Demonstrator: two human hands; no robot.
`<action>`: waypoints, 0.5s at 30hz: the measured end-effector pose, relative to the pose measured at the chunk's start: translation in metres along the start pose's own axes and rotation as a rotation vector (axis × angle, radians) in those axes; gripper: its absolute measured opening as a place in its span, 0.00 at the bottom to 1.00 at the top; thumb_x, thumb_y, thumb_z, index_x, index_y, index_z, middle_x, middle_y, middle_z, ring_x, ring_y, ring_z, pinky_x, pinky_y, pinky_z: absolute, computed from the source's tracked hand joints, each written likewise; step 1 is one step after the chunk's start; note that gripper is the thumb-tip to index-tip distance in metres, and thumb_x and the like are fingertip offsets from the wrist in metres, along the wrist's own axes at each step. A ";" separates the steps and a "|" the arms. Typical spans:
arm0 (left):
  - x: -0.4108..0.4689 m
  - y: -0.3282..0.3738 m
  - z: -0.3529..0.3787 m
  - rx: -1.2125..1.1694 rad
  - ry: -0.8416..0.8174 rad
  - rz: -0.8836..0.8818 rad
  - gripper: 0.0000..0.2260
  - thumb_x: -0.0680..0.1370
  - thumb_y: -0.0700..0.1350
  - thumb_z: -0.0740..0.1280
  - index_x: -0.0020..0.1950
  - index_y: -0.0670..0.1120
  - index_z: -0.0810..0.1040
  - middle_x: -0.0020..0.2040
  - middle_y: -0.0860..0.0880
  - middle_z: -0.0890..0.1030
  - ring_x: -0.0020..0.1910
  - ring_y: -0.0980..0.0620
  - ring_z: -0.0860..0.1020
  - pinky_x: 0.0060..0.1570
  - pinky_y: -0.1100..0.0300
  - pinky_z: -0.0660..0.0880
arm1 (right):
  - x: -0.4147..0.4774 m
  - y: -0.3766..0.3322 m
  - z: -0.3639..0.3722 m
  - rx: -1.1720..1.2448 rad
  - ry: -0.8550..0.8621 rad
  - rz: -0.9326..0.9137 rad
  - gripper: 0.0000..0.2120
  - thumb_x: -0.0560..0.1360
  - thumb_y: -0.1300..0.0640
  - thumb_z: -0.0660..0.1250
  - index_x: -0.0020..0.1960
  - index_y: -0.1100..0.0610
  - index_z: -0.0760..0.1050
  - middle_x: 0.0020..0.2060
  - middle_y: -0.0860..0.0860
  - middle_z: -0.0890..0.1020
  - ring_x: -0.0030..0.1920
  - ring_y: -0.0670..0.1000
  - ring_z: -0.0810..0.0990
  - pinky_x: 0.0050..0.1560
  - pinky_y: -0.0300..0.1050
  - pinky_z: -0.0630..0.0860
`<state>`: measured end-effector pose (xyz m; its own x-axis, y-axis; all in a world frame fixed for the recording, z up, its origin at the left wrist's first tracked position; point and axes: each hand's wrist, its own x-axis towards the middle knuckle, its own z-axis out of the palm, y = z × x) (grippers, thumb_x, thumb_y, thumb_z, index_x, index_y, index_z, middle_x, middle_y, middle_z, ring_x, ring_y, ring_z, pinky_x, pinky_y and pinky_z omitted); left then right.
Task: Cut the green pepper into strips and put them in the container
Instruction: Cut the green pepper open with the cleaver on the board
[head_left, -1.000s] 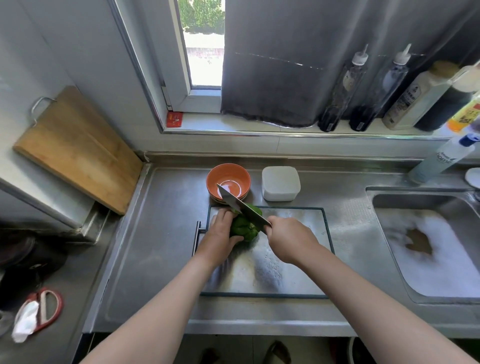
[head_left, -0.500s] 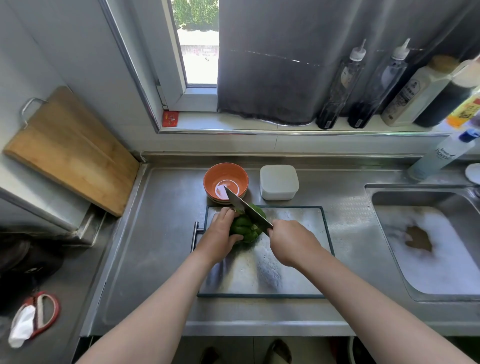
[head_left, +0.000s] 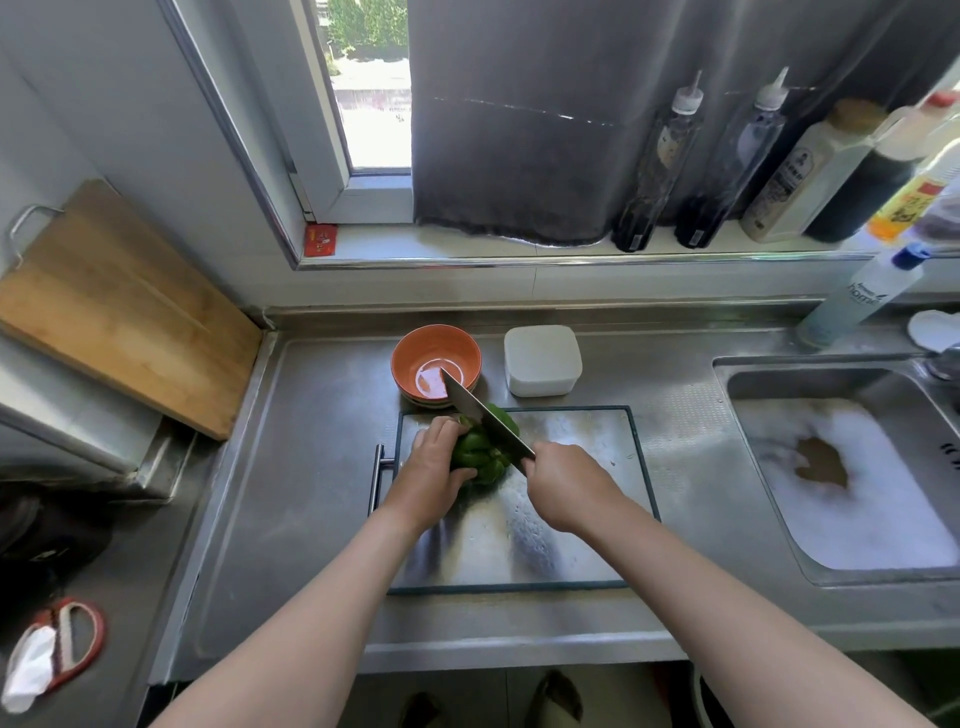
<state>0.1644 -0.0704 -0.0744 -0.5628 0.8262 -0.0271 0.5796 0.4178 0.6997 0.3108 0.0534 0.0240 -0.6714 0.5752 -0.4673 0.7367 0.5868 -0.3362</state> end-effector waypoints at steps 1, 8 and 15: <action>0.000 -0.001 0.000 -0.006 0.006 -0.003 0.20 0.75 0.40 0.73 0.63 0.51 0.69 0.63 0.56 0.69 0.62 0.49 0.70 0.63 0.50 0.72 | 0.000 0.002 -0.001 0.020 -0.008 -0.002 0.13 0.84 0.54 0.55 0.40 0.49 0.65 0.38 0.50 0.74 0.36 0.50 0.74 0.31 0.45 0.65; 0.001 0.003 0.005 -0.011 0.000 0.012 0.20 0.74 0.39 0.73 0.63 0.49 0.71 0.63 0.53 0.70 0.61 0.51 0.68 0.64 0.51 0.70 | -0.008 0.018 -0.006 0.041 -0.037 0.002 0.09 0.85 0.52 0.55 0.50 0.52 0.72 0.40 0.51 0.77 0.37 0.50 0.76 0.33 0.45 0.69; -0.002 0.007 0.003 0.021 0.020 -0.013 0.21 0.76 0.39 0.71 0.66 0.50 0.70 0.65 0.52 0.69 0.62 0.50 0.68 0.64 0.47 0.71 | -0.003 0.021 0.001 0.104 -0.022 0.004 0.10 0.84 0.52 0.56 0.47 0.52 0.72 0.39 0.51 0.77 0.37 0.52 0.76 0.33 0.45 0.70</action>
<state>0.1712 -0.0675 -0.0718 -0.5817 0.8131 -0.0221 0.5841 0.4364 0.6843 0.3279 0.0631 0.0171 -0.6671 0.5645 -0.4862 0.7448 0.5212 -0.4167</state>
